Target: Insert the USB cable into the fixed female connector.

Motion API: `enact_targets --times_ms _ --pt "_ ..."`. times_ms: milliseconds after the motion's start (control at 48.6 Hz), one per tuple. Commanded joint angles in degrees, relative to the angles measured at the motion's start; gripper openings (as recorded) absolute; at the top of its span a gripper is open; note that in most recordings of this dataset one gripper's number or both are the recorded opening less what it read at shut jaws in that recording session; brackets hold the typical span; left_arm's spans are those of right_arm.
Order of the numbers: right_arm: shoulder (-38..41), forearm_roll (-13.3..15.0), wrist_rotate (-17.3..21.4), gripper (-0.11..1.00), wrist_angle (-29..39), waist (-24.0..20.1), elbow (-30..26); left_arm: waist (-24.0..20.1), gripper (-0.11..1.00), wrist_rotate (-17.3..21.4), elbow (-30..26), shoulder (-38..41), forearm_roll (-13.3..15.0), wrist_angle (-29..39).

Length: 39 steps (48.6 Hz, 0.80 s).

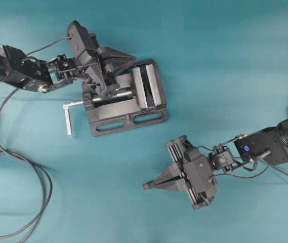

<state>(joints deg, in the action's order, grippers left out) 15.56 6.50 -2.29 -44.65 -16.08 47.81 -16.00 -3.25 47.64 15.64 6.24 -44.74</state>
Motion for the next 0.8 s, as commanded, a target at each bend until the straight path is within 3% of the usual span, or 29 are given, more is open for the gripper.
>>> enact_targets --times_ms 0,432,782 --pt "-1.0 0.0 0.7 0.00 -0.6 -0.7 -1.2 1.1 0.01 0.4 -1.0 -2.3 -1.0 -0.1" --pt "-1.8 0.0 9.1 0.01 -0.3 -1.0 -0.4 3.2 -0.01 -0.6 2.5 -7.6 -1.1 2.8" --pt "-1.8 0.0 10.0 0.01 -0.4 -0.4 -0.4 7.4 0.02 -0.6 12.3 -25.8 -1.1 10.5"
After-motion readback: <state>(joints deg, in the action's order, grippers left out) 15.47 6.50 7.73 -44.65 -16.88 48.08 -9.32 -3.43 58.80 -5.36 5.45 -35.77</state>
